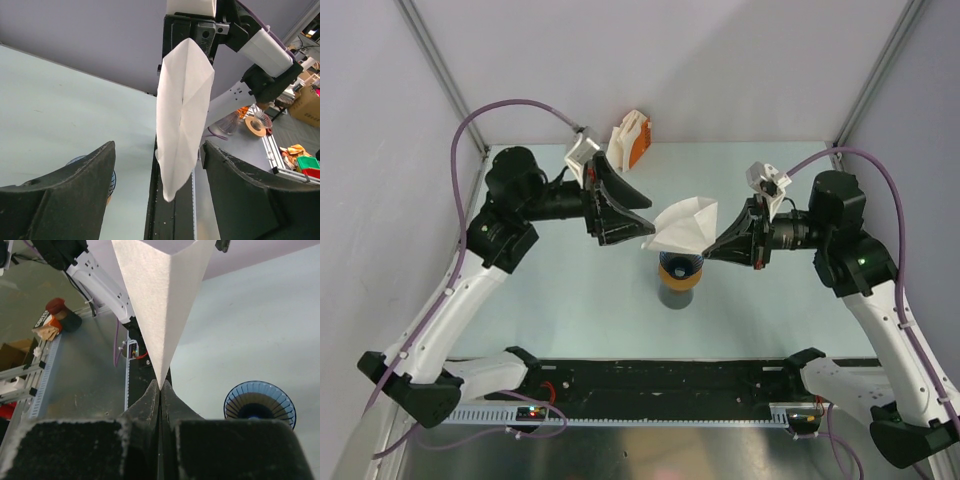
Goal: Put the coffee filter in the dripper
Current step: Adjust the coffee filter.
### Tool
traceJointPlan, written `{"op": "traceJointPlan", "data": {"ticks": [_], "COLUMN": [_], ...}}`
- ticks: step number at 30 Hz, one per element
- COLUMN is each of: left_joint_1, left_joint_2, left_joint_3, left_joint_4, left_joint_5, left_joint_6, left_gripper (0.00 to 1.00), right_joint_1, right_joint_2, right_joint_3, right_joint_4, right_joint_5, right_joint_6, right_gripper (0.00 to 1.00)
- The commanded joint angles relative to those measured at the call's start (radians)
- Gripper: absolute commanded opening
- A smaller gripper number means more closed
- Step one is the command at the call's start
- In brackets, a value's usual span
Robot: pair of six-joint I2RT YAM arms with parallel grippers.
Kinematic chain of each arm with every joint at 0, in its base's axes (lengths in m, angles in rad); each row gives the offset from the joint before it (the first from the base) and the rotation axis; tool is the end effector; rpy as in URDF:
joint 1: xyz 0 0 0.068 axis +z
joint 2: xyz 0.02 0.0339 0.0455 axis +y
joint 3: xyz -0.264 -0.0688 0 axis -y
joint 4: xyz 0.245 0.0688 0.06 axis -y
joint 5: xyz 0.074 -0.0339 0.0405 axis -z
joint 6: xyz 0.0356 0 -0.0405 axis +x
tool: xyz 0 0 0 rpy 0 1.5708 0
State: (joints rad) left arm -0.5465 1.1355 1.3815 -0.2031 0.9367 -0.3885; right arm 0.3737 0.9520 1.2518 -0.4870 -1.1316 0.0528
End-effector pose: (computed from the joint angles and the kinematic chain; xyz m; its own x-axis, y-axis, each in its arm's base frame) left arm 0.1788 -0.1423 0.4748 -0.3432 -0.0539 -0.9377 0.9352 0.0729 -0.3465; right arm 0.1472 0.0923 0.4416 -0.2249 -0.0641 -0.9723 -0.9726 0.0747 0.2201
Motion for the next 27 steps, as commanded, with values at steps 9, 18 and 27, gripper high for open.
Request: {"op": "traceJointPlan", "data": {"ticks": [9, 18, 27], "left_joint_1": [-0.091, -0.131, -0.131], "left_joint_2": [0.025, 0.049, 0.074], "left_joint_3": [0.028, 0.035, 0.056], "left_joint_4": [-0.067, -0.071, -0.066], "left_joint_5": [-0.063, -0.047, -0.053], "left_joint_6": [0.117, 0.108, 0.006], "left_gripper": [0.74, 0.48, 0.01], "right_joint_1": [0.065, 0.07, 0.056], "right_joint_2": [0.022, 0.039, 0.038], "right_joint_3": [0.052, 0.065, 0.076], "right_joint_4": [-0.05, -0.035, -0.02], "right_joint_5": [-0.033, -0.041, 0.034], "right_joint_6": [-0.103, -0.094, -0.082], "right_gripper": [0.0, 0.0, 0.24]}}
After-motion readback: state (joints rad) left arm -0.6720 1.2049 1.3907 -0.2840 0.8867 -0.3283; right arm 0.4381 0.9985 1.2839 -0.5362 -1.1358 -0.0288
